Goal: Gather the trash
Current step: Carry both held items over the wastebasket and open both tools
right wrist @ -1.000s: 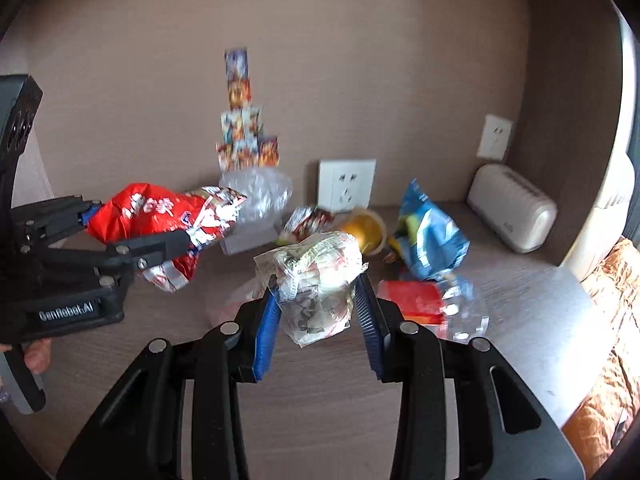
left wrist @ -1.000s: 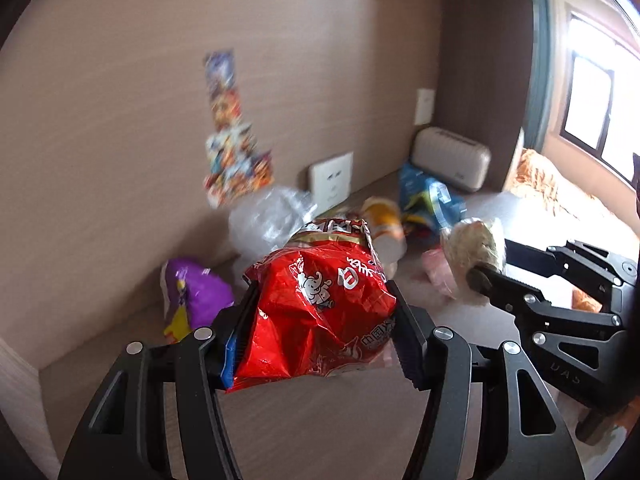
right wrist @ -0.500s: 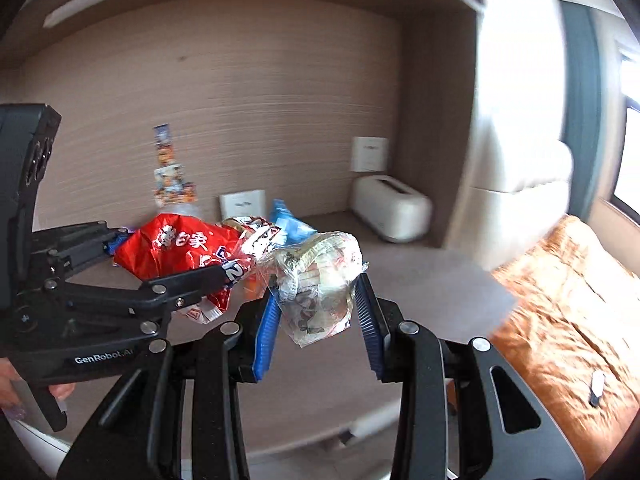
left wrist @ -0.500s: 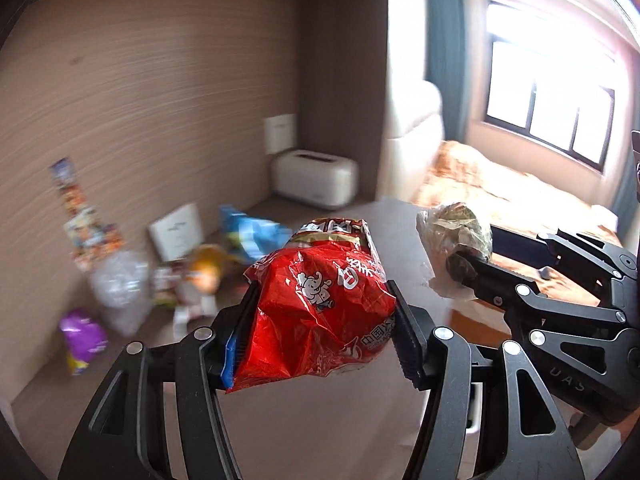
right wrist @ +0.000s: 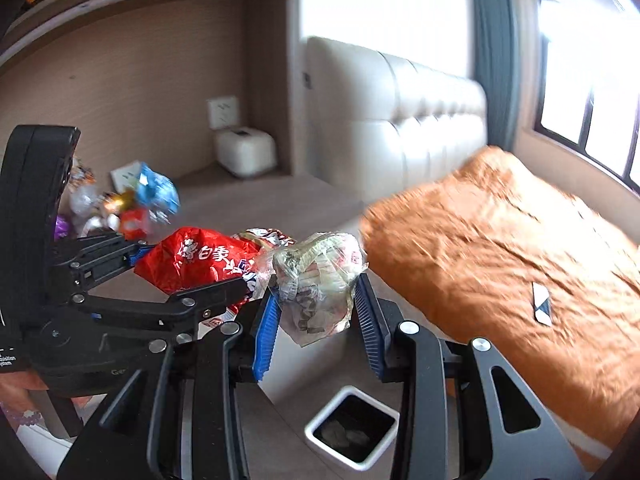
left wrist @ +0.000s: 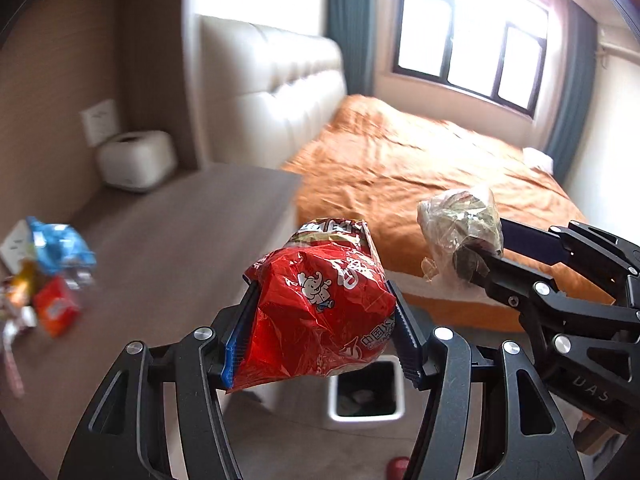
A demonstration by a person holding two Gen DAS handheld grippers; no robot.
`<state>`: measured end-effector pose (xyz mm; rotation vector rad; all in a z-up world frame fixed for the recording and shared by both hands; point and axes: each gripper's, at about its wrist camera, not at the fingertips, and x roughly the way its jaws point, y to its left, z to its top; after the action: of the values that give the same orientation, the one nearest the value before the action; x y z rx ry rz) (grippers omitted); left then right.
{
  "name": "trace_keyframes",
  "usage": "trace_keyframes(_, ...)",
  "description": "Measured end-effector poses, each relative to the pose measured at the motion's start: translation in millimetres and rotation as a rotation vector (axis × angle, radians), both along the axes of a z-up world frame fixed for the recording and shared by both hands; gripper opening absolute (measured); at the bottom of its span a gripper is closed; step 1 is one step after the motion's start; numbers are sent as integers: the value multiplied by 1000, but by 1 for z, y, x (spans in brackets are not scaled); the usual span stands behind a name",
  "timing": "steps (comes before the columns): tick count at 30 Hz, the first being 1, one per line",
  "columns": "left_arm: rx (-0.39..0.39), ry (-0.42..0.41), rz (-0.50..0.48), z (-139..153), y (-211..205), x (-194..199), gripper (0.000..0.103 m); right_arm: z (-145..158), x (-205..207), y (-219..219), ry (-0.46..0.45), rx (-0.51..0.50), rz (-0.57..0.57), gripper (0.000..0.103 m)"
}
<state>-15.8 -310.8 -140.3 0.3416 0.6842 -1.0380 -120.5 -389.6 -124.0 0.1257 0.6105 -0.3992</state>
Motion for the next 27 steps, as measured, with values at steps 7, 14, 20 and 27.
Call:
trace_keyframes(7,69,51,-60,-65,-60,-27,59,-52,-32,-52,71,49,-64,39)
trace_keyframes(14,161,82,-90,-165,-100,-33,59,-144,-37,-95,136,129,-64,39)
trace_keyframes(20,261,137,-135,-293,-122,-39,59,-259,-30,-119,225,201,-42,39)
trace_keyframes(27,324,190,-151,-431,-142,-39,75,-389,-16,-132,310,233,9,42)
